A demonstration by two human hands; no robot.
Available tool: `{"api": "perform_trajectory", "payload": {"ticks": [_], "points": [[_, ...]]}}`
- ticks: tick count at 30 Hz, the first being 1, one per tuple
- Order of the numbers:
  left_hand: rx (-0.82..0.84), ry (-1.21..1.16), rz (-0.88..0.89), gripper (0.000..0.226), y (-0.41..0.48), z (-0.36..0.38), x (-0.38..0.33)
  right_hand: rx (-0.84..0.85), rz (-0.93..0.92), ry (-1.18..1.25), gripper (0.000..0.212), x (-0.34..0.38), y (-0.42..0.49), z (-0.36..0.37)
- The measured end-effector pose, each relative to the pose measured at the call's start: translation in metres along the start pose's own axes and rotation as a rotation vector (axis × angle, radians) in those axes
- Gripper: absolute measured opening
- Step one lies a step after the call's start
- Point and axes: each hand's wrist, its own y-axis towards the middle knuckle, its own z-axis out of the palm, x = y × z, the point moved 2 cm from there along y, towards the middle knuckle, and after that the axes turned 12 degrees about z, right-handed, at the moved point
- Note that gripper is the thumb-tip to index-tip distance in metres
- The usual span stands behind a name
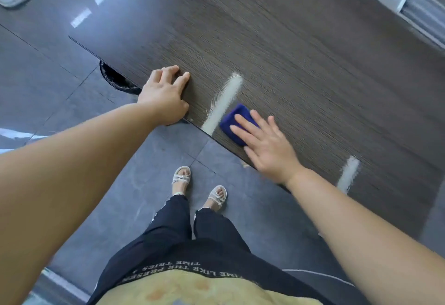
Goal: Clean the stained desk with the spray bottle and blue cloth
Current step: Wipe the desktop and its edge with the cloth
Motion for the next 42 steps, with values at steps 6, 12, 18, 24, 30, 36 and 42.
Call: {"api": "perform_trajectory", "payload": {"ticks": [6, 12, 18, 24, 30, 36, 42], "points": [[0.076, 0.050, 0.048, 0.068, 0.001, -0.009, 0.007, -0.107, 0.597, 0.060, 0.053, -0.028, 0.018, -0.017], [-0.035, -0.122, 0.096, 0.063, -0.007, -0.017, 0.021, -0.040, 0.202, 0.033, 0.052, 0.089, 0.076, 0.011], [-0.017, -0.017, 0.116, 0.063, -0.015, -0.017, 0.053, 0.023, 0.047, 0.055, 0.052, 0.028, 0.017, 0.000], [0.124, 0.139, 0.205, 0.071, -0.013, -0.021, 0.057, -0.063, 0.541, 0.089, 0.054, 0.072, 0.074, -0.002], [0.145, 0.144, 0.223, 0.076, -0.015, -0.018, 0.061, -0.015, 0.342, 0.059, 0.053, 0.120, 0.083, 0.013], [0.132, 0.176, 0.220, 0.079, -0.015, -0.010, 0.062, -0.140, 0.926, 0.124, 0.052, 0.047, -0.006, 0.006], [0.144, 0.137, 0.235, 0.080, -0.015, -0.014, 0.062, -0.218, 1.052, 0.138, 0.058, 0.118, 0.074, 0.011]]}}
